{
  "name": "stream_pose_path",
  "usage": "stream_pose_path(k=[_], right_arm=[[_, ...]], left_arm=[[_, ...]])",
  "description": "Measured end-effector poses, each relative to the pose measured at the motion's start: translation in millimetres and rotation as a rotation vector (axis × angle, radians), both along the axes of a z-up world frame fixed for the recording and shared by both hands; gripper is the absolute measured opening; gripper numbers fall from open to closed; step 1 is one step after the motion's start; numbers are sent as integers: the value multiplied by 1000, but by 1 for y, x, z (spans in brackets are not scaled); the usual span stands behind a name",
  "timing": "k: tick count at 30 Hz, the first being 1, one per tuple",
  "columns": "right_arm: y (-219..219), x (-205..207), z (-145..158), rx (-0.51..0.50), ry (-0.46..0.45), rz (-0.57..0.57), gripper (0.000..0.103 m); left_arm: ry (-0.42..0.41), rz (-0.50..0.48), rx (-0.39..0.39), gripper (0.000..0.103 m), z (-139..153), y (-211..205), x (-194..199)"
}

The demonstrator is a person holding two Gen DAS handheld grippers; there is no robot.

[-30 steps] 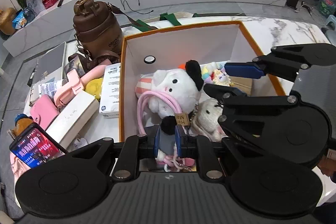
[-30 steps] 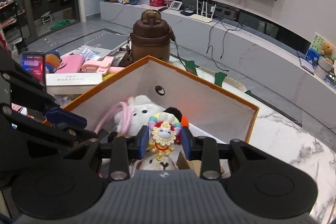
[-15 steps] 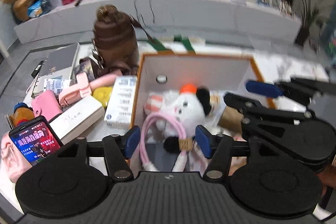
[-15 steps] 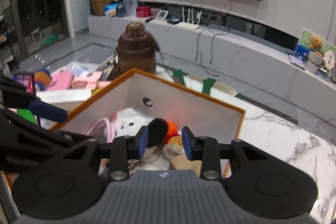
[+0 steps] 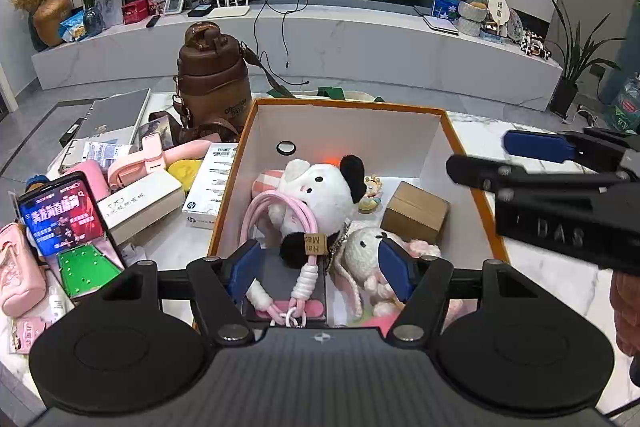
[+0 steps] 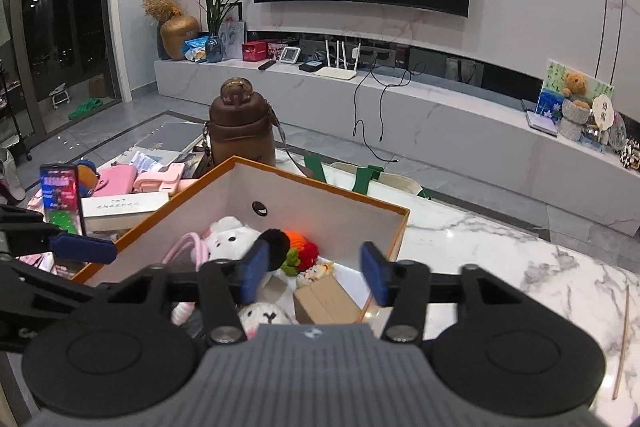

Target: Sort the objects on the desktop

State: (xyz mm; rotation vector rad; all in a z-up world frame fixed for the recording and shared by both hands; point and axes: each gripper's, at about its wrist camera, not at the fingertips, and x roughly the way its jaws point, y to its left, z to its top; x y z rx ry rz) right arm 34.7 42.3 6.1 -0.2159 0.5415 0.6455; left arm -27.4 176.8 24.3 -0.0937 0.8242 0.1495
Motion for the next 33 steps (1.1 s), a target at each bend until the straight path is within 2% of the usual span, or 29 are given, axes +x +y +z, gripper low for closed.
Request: stream_pose_path(k=[3,8,12,14,19,21,25,30,33], right_arm=[[-3,-13,4,-22,-33,-17,79],[-16,-25,11,4,-31,-68,97],[-20,-40,16,9,-32,-113,102],[-20,-49,16,-10,-42,-144,102],[-16,-71,11,-49,-63,-201,102],[-19,-74,8,-56,-41,-222,102],[-29,-73,7,-4,33,-289,102],[-38,-63,1,40,31,-312,102],[-38,-52,-9,39,70,-324,102]], left_arm=[[-10,12,44,92,3,-6,-8],[-32,104,37,93,3,-3,-17],[-12,137,6,93,-1,3,-17],[4,166,15,93,-3,4,-18],[-21,176,30,93,-3,-2,-24],[-25,187,19,93,-2,-2,-24],[-44,214,6,93,4,-3,-24],[-63,191,17,93,12,-14,-26],[-44,192,39,93,10,-19,-23]])
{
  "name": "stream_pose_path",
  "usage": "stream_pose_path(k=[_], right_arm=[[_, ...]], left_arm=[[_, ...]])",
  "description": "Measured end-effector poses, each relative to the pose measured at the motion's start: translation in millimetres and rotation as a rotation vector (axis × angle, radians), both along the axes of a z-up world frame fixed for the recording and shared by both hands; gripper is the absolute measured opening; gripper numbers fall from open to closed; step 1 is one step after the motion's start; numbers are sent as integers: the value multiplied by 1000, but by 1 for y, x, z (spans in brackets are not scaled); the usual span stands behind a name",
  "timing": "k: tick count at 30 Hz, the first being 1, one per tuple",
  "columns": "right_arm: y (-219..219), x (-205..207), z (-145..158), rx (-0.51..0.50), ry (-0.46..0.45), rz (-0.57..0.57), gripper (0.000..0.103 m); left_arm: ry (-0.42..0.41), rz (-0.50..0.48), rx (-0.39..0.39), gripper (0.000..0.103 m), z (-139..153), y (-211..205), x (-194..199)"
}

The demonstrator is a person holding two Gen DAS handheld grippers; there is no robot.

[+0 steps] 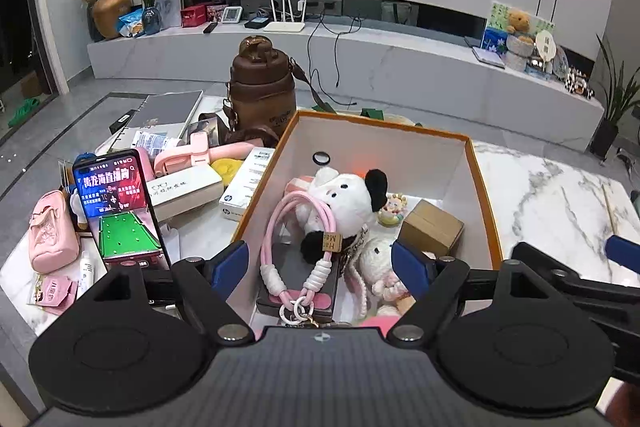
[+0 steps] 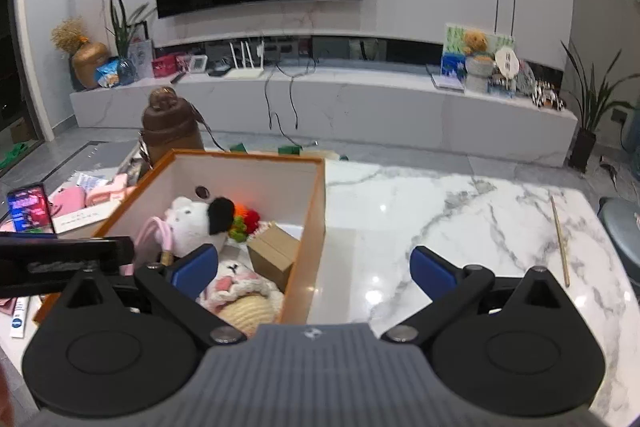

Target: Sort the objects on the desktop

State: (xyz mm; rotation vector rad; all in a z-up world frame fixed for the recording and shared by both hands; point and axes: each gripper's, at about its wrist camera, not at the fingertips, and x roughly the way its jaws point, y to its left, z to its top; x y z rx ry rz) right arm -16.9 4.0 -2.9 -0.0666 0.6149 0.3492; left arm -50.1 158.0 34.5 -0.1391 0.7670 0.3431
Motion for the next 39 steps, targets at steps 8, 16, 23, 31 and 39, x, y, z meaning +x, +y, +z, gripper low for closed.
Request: stream_pose_path(k=[8,16,23,31,39], right_arm=[[5,7,-20,-50,26,35,102],[6,6,-22,-68,26,51,102],[6,1,-18,-57,13,57,102],[10,-2,-20,-72,11,70,102],[13,-2,-22,-79,15,76,102]], left_arm=[[41,25,91,102,-10,-5,9],[43,-21,-25,103,-18,-4,10],[-11,-25,-45,103,-12,-6,3],[-10,-26,-36,103,-11,-11,5],[19,-38,-33,103,-14,-13,5]])
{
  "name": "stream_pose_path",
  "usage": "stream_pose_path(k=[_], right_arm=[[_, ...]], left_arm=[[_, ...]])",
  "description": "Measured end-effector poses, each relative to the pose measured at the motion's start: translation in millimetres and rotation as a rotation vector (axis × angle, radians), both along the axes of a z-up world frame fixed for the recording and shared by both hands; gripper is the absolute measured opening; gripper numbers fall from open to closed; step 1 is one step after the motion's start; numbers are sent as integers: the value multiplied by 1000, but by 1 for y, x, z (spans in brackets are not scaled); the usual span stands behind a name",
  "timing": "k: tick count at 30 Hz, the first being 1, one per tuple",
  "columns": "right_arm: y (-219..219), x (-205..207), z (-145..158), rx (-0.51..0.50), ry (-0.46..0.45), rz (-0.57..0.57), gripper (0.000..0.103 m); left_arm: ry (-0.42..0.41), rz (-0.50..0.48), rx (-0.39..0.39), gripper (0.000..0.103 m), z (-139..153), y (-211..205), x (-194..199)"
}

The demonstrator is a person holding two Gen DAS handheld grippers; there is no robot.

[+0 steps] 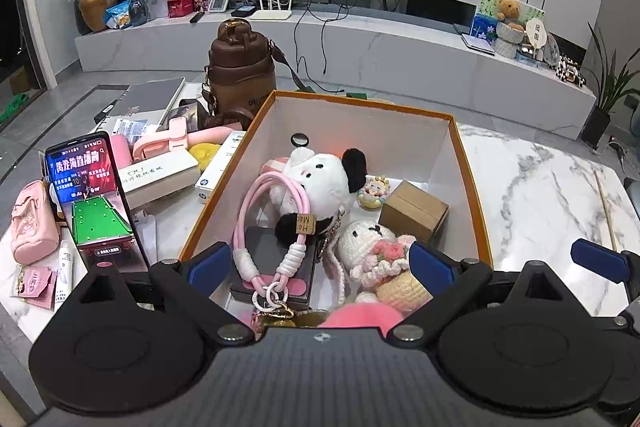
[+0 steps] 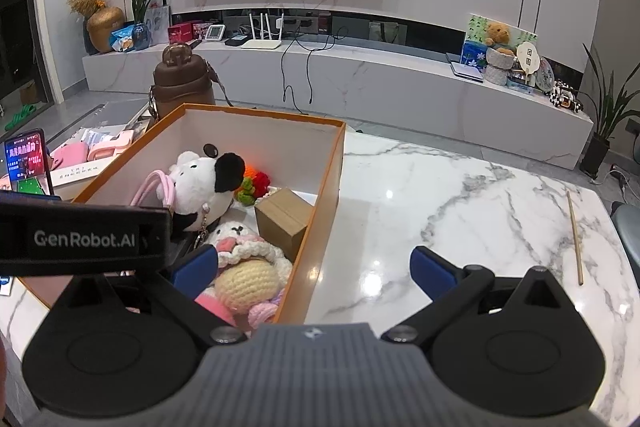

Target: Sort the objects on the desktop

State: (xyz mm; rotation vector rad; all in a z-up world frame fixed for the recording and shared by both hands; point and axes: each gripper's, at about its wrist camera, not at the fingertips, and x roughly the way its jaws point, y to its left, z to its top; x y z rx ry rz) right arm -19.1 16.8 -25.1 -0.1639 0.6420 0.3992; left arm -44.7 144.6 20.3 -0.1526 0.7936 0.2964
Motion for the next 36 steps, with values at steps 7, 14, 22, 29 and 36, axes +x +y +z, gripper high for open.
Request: stream_pose_path(k=[7,14,22,29,36], right_arm=[[2,-1,-2,-10,4,9,102],[4,-2,-3,-14,4,17,102],[5,-2,-3,-15,6,19,102],[6,-3,-4,-16,6,19,102],[6,-3,-4,-17,6,20,102]], left_arm=[[6,-21,-5,103,0,-4,-1],[9,-24,-10,103,-1,-3,0],[13,-25,-12,103,-3,-4,0],[13,-25,-11,103,-3,-4,0],[9,-23,8,103,-3,-5,-1]])
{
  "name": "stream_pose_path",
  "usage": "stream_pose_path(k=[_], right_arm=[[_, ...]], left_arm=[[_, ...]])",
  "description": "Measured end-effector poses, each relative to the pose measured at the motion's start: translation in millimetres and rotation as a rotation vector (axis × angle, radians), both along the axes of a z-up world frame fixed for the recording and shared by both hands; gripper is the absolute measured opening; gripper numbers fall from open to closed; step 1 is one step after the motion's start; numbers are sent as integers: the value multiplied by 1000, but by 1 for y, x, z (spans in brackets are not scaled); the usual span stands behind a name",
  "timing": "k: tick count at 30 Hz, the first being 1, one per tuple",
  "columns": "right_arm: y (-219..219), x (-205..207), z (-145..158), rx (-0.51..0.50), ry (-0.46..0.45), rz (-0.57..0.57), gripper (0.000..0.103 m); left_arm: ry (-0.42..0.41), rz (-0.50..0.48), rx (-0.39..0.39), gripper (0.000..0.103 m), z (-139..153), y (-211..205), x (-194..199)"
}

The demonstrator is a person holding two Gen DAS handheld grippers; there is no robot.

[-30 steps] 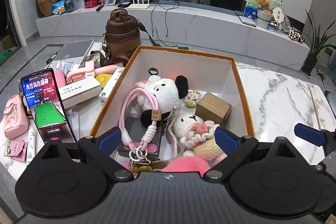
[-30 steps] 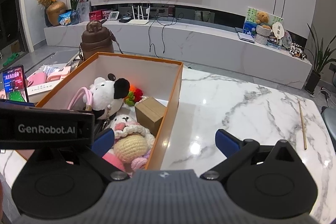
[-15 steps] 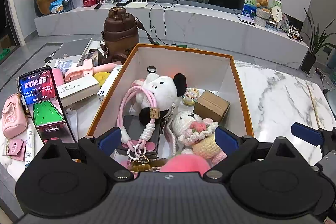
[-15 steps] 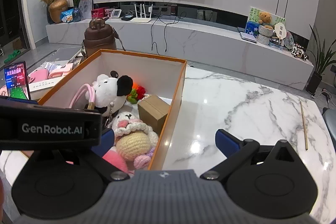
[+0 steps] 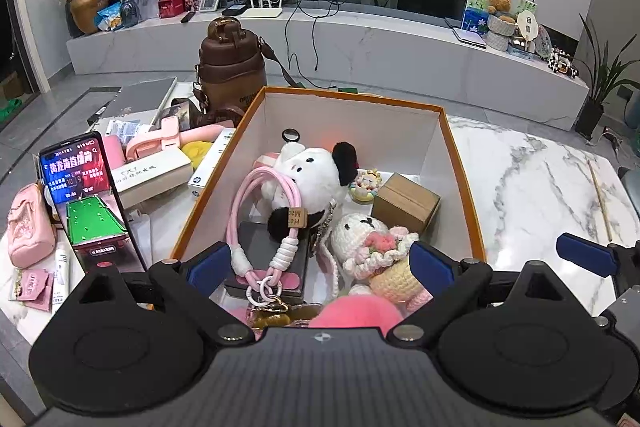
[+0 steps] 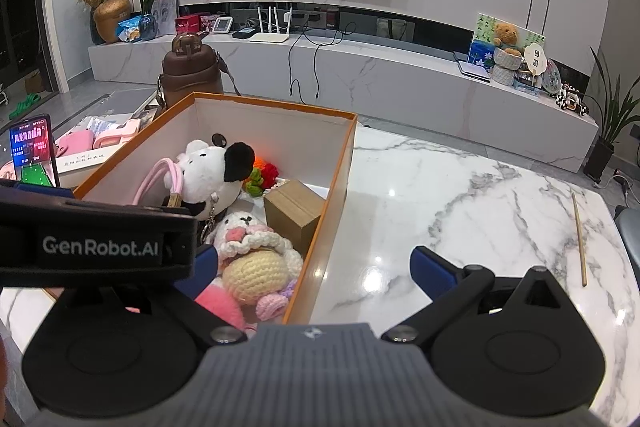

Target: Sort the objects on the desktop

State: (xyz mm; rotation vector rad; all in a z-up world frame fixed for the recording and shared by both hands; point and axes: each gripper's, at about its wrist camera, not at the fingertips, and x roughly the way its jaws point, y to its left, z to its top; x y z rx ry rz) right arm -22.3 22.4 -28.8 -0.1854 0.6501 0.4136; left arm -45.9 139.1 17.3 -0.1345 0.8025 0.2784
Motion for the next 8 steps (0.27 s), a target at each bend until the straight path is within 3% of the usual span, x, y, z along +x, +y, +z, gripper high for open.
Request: stream_pose_path(k=[8], right_arm=[[0,0,-1,-1,1,1,102]], left_arm=[[-2,0,10,103,0,0,-1]])
